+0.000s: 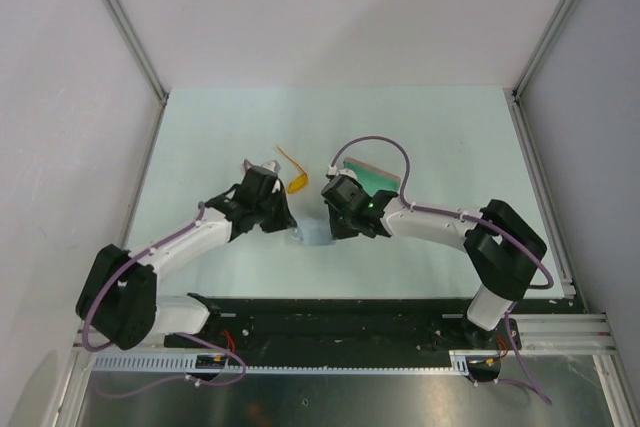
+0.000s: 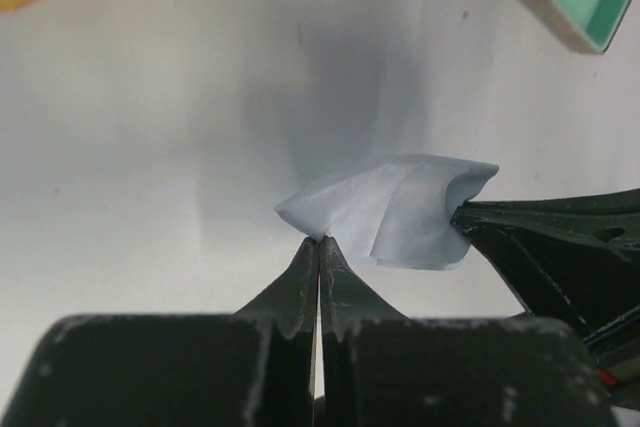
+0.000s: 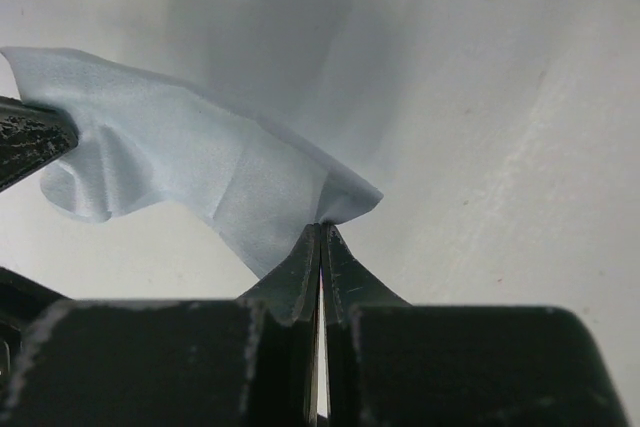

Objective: Organize the sunglasses
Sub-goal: Place the folded cleaning cloth in the sunglasses case.

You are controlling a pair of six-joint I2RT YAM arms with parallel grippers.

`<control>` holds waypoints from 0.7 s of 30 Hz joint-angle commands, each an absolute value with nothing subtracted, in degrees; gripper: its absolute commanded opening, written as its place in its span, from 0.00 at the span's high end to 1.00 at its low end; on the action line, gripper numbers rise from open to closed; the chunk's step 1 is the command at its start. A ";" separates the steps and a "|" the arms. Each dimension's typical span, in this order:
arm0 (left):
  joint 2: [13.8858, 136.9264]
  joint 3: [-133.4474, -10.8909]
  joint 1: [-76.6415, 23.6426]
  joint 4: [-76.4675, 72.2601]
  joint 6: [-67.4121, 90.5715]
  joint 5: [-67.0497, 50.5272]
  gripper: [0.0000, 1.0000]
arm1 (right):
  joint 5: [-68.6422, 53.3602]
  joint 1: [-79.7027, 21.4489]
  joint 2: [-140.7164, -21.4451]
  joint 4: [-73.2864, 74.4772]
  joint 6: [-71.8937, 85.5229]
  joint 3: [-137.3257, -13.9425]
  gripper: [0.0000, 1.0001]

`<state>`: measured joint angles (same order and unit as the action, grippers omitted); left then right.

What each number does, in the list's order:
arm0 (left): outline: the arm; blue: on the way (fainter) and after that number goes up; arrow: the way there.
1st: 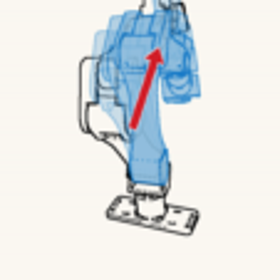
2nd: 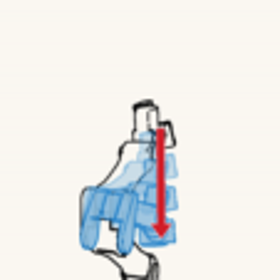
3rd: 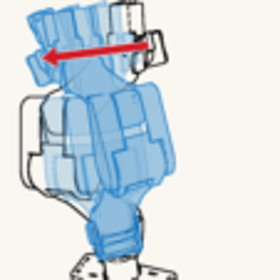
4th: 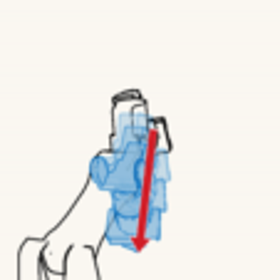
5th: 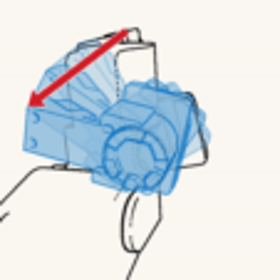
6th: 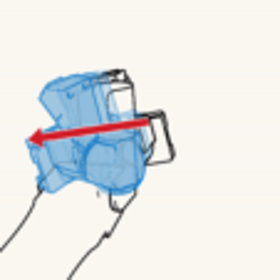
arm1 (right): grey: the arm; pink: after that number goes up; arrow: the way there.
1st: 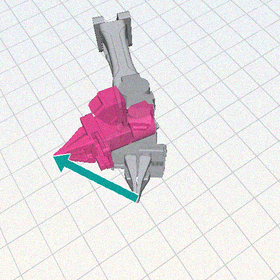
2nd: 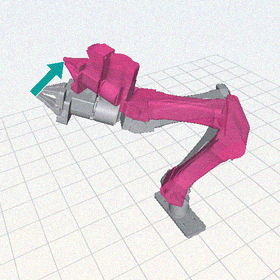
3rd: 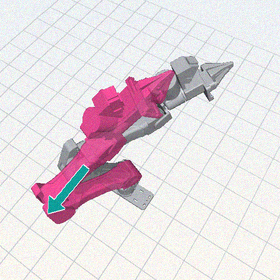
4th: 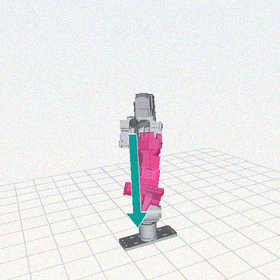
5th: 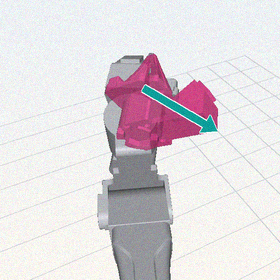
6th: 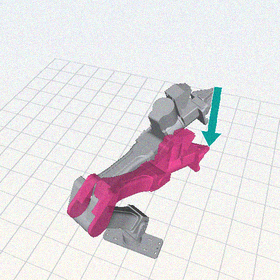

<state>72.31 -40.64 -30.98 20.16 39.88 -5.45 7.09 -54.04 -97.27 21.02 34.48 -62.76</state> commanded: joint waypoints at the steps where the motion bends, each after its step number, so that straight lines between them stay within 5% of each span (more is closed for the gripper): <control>1: 76.37 -47.36 -31.55 19.42 36.83 -4.39 1.00 | 9.84 -51.77 -94.40 21.27 34.63 -64.33 1.00; 21: 103.25 -76.89 -32.52 19.42 28.92 -8.79 0.99 | 15.55 -40.43 -93.69 21.97 34.10 -65.39 1.00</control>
<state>99.53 -71.02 -32.16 20.36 32.16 -6.74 12.29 -42.33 -95.68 22.06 34.30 -63.20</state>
